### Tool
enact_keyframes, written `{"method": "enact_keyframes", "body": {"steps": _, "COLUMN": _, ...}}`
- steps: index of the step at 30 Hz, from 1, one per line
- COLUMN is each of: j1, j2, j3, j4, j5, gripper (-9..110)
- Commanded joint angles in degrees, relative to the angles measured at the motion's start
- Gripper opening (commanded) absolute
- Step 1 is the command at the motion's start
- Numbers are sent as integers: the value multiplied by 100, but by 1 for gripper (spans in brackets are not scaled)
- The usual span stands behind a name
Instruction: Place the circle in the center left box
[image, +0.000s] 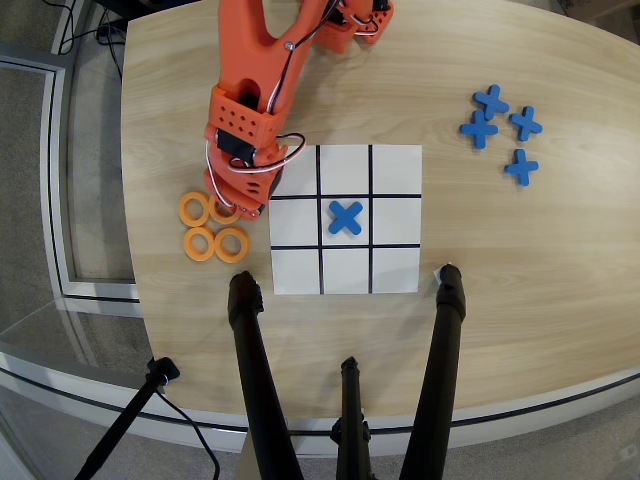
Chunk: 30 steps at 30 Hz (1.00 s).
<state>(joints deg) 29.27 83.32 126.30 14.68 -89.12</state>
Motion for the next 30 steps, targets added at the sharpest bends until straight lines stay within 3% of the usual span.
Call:
{"method": "enact_keyframes", "body": {"steps": 1, "j1": 26, "j2": 26, "j3": 141, "j4": -26, "j5": 18, "gripper": 0}}
{"method": "enact_keyframes", "body": {"steps": 7, "j1": -114, "j2": 668, "j3": 343, "j4": 325, "j5": 369, "gripper": 0}}
{"method": "enact_keyframes", "body": {"steps": 13, "j1": -756, "j2": 2206, "j3": -53, "j4": 2162, "j5": 967, "gripper": 0}}
{"method": "enact_keyframes", "body": {"steps": 18, "j1": -1951, "j2": 3357, "j3": -123, "j4": 3322, "j5": 1503, "gripper": 0}}
{"method": "enact_keyframes", "body": {"steps": 25, "j1": -3894, "j2": 3832, "j3": 229, "j4": 3454, "j5": 2145, "gripper": 0}}
{"method": "enact_keyframes", "body": {"steps": 30, "j1": -4764, "j2": 3234, "j3": 167, "j4": 2707, "j5": 2435, "gripper": 0}}
